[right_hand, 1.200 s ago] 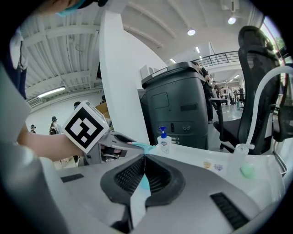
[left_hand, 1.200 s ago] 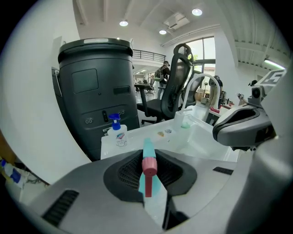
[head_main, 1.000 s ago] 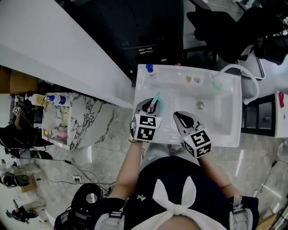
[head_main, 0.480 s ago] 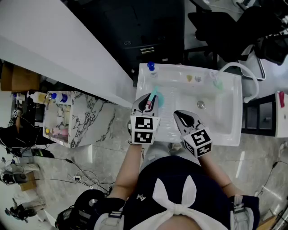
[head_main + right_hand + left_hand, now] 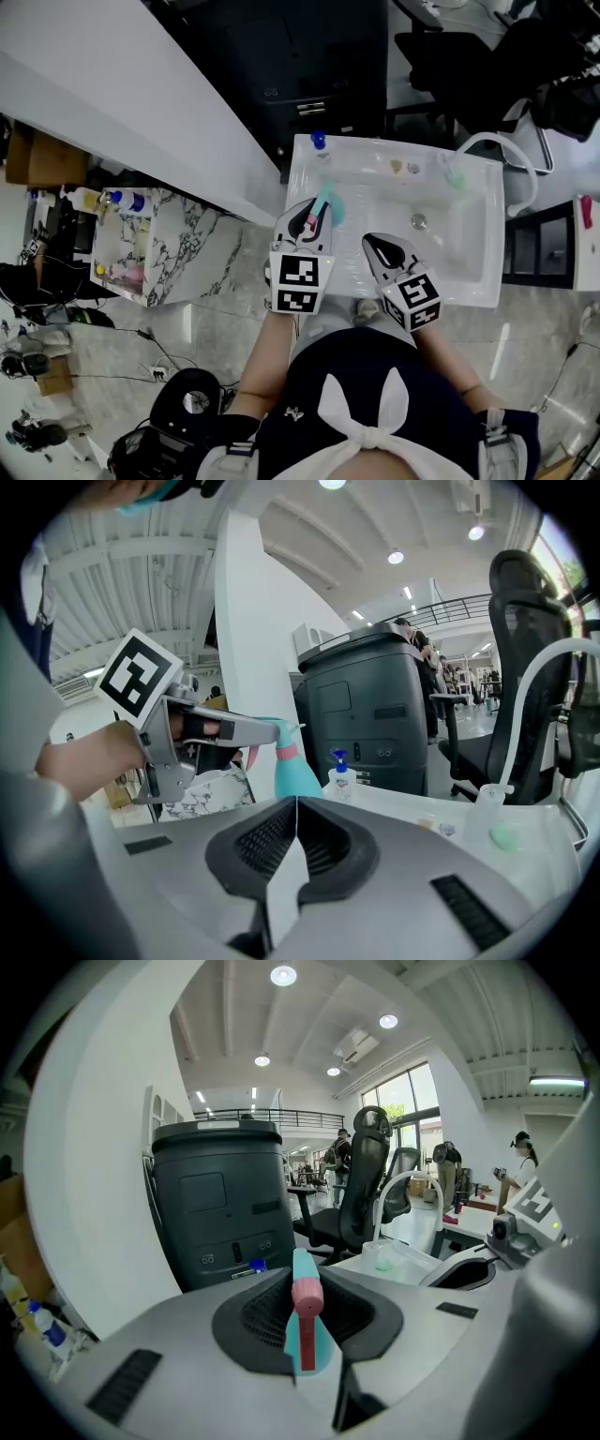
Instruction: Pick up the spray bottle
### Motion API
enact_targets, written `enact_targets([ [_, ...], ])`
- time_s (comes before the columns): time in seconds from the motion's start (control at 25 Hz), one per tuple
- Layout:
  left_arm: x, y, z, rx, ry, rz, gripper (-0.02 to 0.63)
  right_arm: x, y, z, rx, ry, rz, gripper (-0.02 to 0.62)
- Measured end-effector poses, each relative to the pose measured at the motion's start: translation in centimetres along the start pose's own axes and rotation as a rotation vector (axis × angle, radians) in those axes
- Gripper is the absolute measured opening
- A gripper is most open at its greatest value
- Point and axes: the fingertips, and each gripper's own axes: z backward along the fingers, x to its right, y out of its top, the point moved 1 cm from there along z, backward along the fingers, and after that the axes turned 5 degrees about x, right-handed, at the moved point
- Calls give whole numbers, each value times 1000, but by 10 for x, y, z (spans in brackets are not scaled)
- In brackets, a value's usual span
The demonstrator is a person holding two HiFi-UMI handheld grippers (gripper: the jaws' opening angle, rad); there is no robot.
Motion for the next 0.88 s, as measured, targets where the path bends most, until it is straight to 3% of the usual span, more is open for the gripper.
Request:
enact_targets([
  [0.88,33,-2,50,94,-27,-17,83,-22,13,20,65,17,39,23],
])
